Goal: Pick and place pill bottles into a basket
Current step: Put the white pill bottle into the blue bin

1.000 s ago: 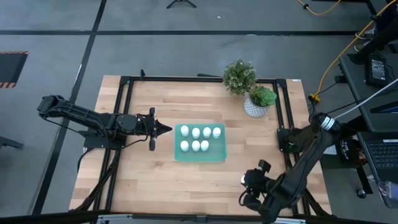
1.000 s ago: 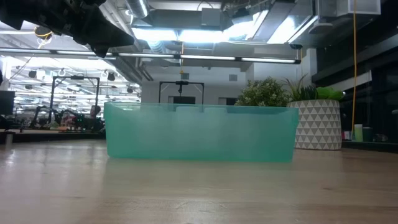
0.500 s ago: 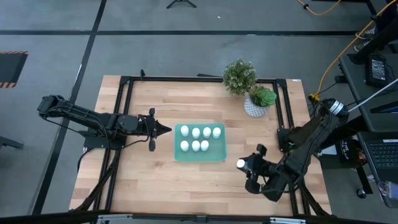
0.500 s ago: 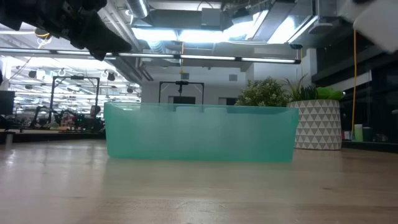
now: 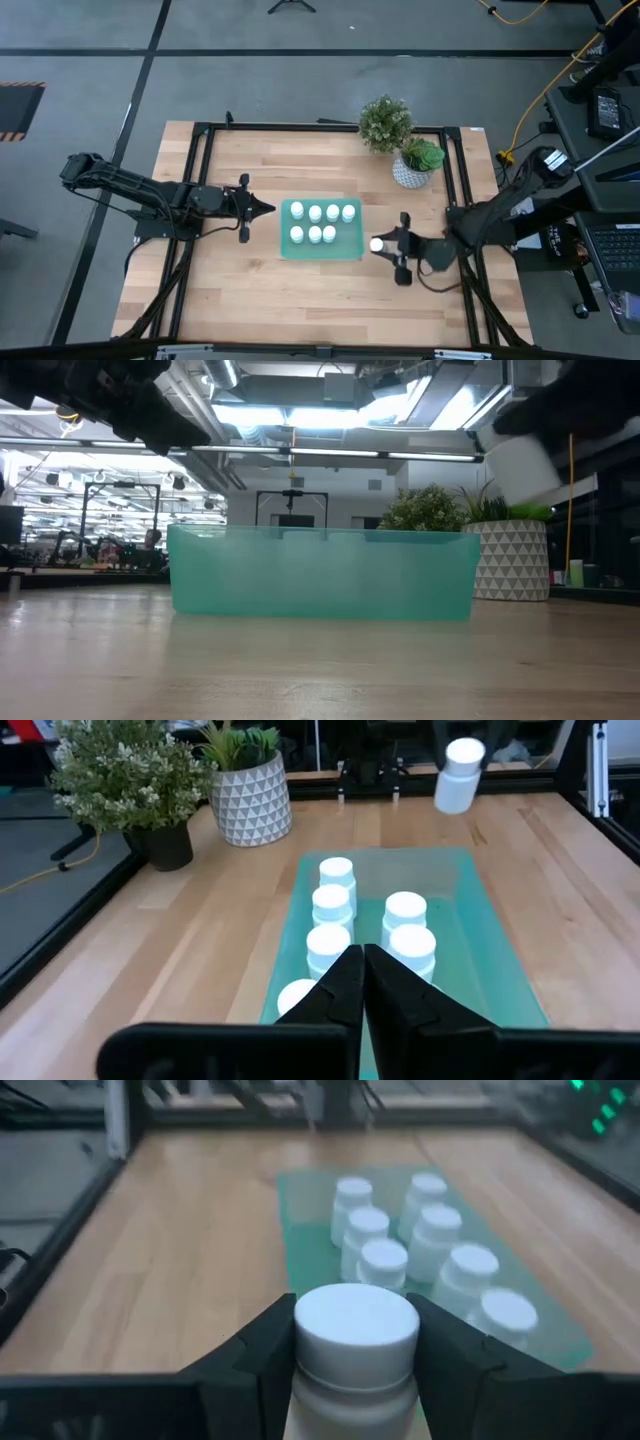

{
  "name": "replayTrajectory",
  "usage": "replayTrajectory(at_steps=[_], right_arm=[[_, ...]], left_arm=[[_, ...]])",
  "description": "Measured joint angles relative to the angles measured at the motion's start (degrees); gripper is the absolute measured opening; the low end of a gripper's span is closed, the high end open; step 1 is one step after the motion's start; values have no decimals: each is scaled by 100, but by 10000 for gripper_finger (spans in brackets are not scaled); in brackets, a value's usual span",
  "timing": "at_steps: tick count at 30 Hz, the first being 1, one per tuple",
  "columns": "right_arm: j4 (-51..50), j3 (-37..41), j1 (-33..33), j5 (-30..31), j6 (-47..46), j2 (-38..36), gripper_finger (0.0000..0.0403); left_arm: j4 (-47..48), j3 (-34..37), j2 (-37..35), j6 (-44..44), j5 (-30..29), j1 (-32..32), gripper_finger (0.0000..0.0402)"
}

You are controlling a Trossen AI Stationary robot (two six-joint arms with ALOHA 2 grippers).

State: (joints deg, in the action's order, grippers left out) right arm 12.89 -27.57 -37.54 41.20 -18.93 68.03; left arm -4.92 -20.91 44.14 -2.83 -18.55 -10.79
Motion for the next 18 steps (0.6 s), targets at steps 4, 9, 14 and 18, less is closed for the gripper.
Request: replayTrajectory(at_steps=[4,9,14,18], right_arm=[[1758,807,601,-803,913,-160,158],[2859,1191,1298,-1777,1431,-152,158],[3012,868,1701,-2639,1911,24,158],[2886,573,1858,-2989,2114,272,158]], left_arm=[[52,0,2,-168,4,0,5],[-21,-2,46,-109,-15,0,5],[-3,-2,48,87,-36,1,2],[-128,-2,48,107,-44,0,5]])
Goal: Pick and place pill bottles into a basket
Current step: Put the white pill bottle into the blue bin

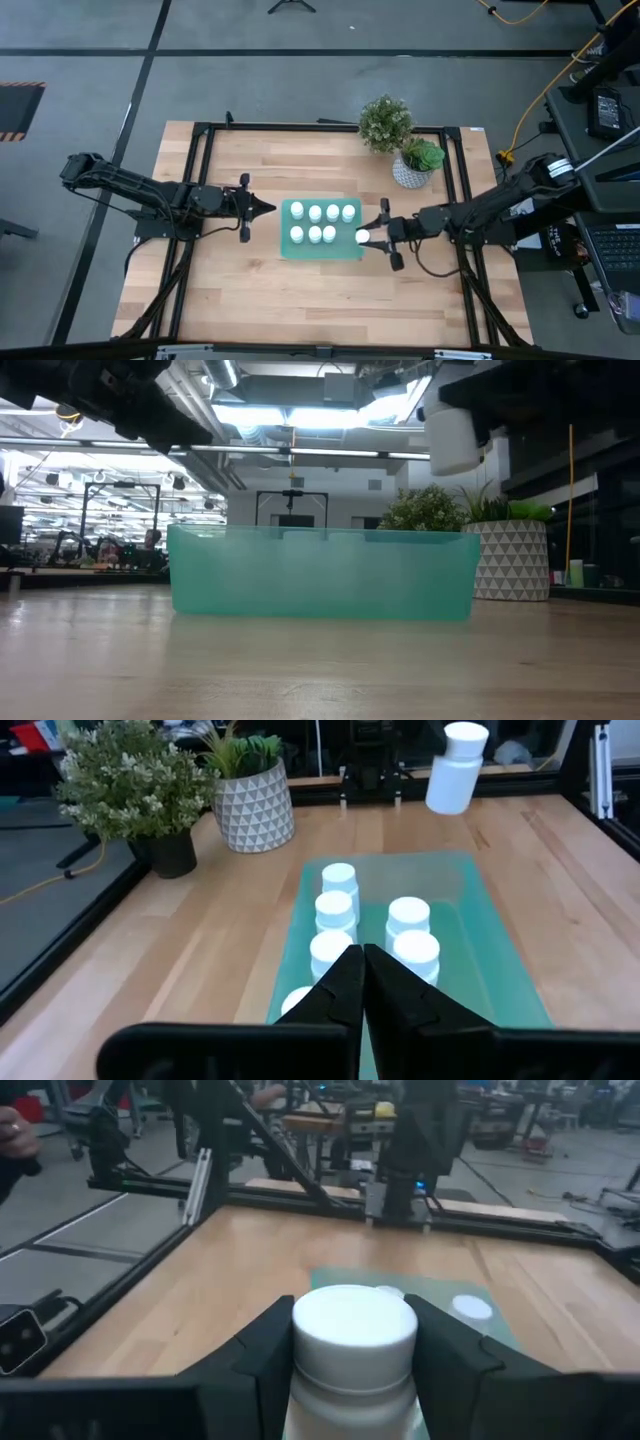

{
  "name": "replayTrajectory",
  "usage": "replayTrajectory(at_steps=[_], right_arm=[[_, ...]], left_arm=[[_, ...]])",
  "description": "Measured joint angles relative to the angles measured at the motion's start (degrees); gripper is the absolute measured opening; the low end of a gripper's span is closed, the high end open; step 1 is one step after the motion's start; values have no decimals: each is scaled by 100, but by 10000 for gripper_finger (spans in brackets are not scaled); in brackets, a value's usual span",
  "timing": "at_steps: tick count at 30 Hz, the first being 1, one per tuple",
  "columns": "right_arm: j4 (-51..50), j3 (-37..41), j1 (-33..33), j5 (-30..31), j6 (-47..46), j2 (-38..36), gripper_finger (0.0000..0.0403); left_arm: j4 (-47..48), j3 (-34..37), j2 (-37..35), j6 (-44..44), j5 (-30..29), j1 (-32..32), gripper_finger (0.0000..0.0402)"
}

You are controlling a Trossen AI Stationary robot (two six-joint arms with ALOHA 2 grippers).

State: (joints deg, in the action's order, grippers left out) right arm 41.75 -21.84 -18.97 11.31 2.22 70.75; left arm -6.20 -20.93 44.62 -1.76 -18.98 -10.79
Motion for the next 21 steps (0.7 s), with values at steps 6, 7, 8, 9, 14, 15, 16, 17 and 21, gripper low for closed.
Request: replayTrajectory(at_steps=[6,7,8,9,14,15,16,17,21], right_arm=[[8,-358,144,-286,32,431,158],[62,-416,163,-287,3,536,158],[112,-465,185,-284,-5,629,158],[141,-527,202,-283,-6,736,158],[125,-729,260,7,27,1373,158],[180,-743,265,60,61,1459,158],[255,-744,265,146,70,1528,158],[364,-744,265,248,90,1606,158],[1039,-581,294,509,151,1892,158]], left_arm=[[0,0,0,-33,72,0,12],[1,0,0,-37,72,0,12],[-2,0,0,-42,72,0,12],[-4,0,0,-42,72,0,12],[-2,0,0,-30,68,0,8],[-2,0,0,30,67,0,7],[-4,0,0,105,66,0,6],[-2,0,0,201,66,0,6],[0,0,0,442,65,0,8]])
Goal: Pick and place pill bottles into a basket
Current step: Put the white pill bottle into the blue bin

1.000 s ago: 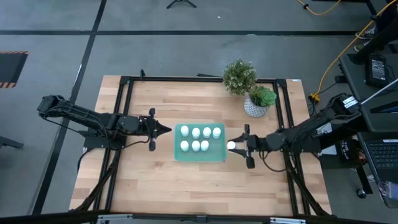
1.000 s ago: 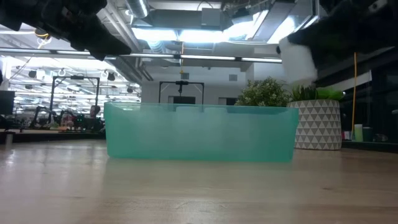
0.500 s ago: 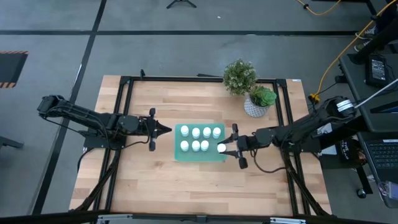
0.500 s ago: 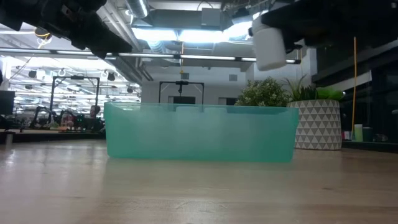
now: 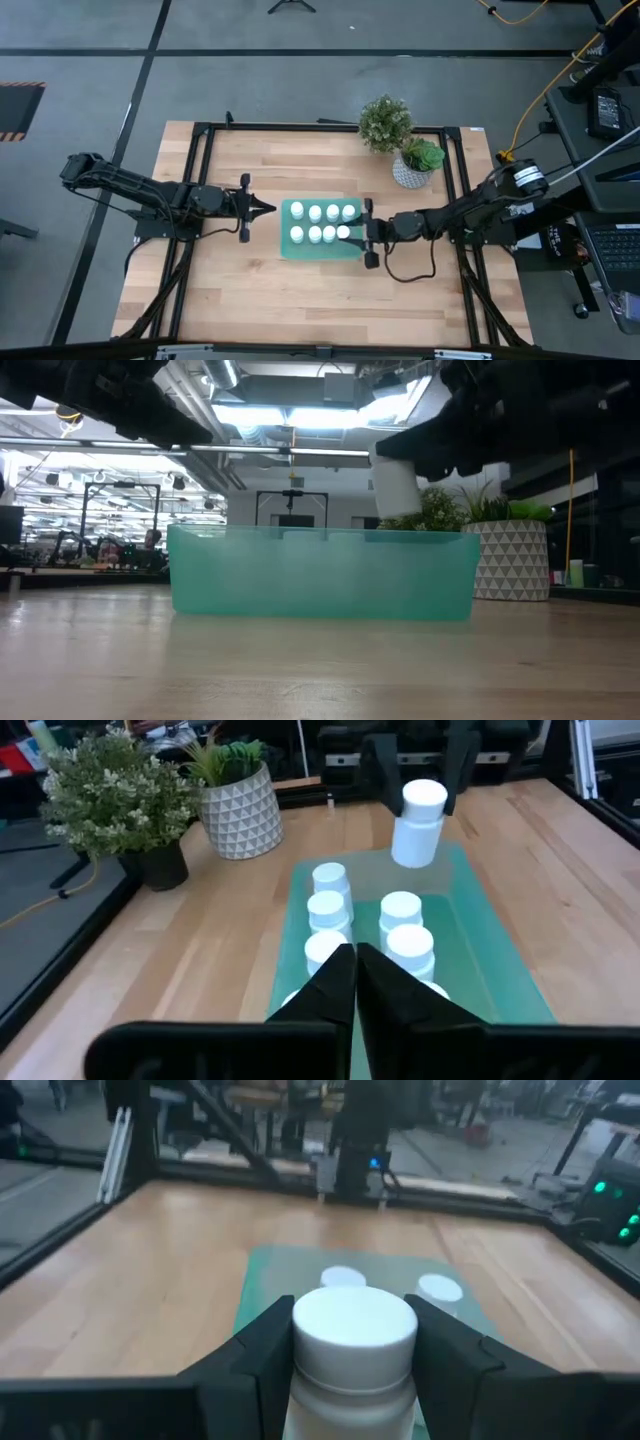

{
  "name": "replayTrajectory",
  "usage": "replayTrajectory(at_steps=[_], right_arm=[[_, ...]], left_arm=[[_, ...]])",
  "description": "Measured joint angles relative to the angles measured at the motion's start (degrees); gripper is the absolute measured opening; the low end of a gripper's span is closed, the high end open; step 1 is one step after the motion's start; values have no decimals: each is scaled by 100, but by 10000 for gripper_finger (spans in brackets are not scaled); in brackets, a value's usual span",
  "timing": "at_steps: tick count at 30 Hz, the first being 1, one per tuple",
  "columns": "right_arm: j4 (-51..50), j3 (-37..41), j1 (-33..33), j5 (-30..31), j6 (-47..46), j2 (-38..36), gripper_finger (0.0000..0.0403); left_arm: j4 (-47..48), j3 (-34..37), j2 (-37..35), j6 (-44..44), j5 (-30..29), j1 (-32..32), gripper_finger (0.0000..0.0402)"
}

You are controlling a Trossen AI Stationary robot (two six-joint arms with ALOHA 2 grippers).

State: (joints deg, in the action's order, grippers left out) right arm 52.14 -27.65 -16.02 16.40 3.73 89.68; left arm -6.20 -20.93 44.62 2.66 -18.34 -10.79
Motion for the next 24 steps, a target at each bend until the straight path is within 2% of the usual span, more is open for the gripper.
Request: replayTrajectory(at_steps=[4,8,24], right_arm=[[639,238,48,47,-38,275,158],[740,270,76,287,-193,518,158],[1455,275,87,436,-351,1397,158]], left_arm=[[3,0,0,-97,0,0,10],[-1,0,0,-190,-2,0,10],[1,0,0,-344,-4,0,4]])
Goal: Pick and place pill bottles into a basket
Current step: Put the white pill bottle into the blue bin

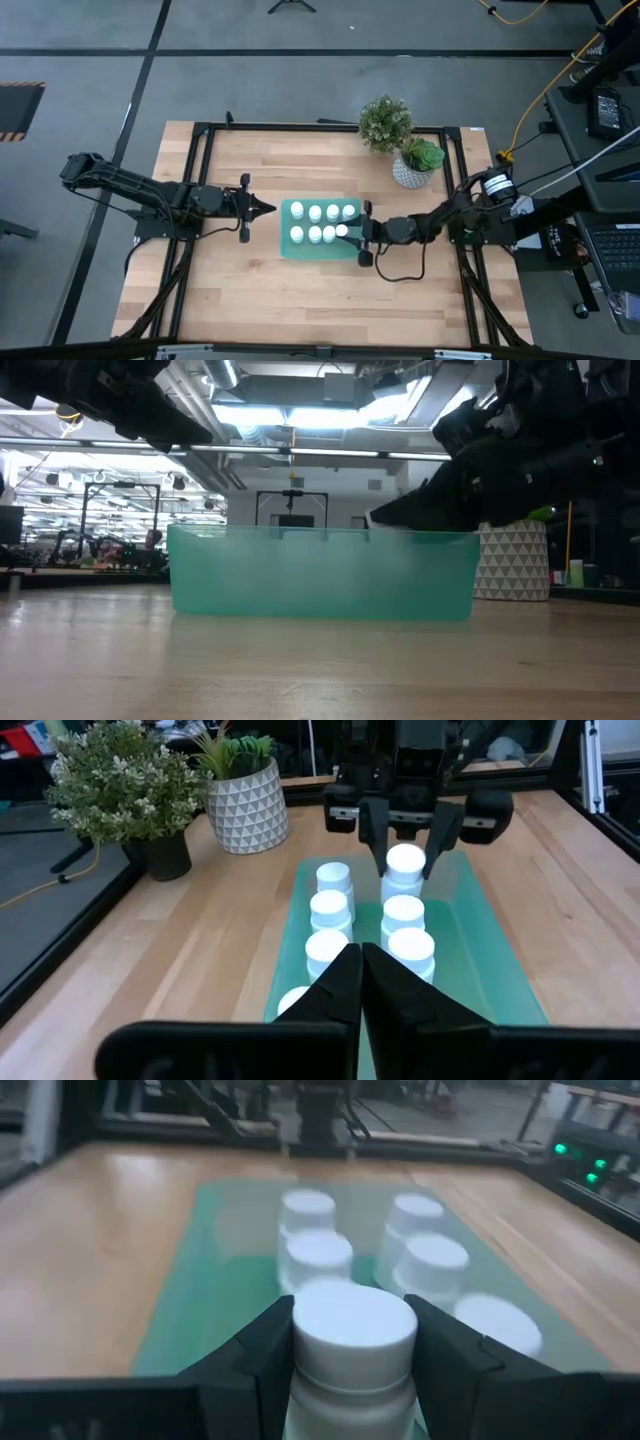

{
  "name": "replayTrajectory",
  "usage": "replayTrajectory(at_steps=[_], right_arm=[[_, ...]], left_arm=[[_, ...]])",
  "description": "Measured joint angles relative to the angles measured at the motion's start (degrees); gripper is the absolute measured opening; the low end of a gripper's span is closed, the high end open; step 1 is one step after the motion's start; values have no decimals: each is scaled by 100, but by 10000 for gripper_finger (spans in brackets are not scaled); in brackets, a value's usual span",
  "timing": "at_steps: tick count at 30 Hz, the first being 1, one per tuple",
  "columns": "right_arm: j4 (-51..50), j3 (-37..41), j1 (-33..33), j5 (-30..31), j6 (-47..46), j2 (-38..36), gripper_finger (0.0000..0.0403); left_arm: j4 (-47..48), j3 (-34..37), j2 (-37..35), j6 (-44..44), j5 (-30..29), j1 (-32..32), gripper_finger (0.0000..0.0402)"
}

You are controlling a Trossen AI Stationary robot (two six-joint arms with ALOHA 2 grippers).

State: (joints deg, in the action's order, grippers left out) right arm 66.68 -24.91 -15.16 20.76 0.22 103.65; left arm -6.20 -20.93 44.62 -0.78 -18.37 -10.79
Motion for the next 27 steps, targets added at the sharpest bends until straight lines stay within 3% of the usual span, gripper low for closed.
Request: replayTrajectory(at_steps=[27], right_arm=[[246,-7,-2,170,-46,357,163]], left_arm=[[-2,2,0,-2,0,0,7]])
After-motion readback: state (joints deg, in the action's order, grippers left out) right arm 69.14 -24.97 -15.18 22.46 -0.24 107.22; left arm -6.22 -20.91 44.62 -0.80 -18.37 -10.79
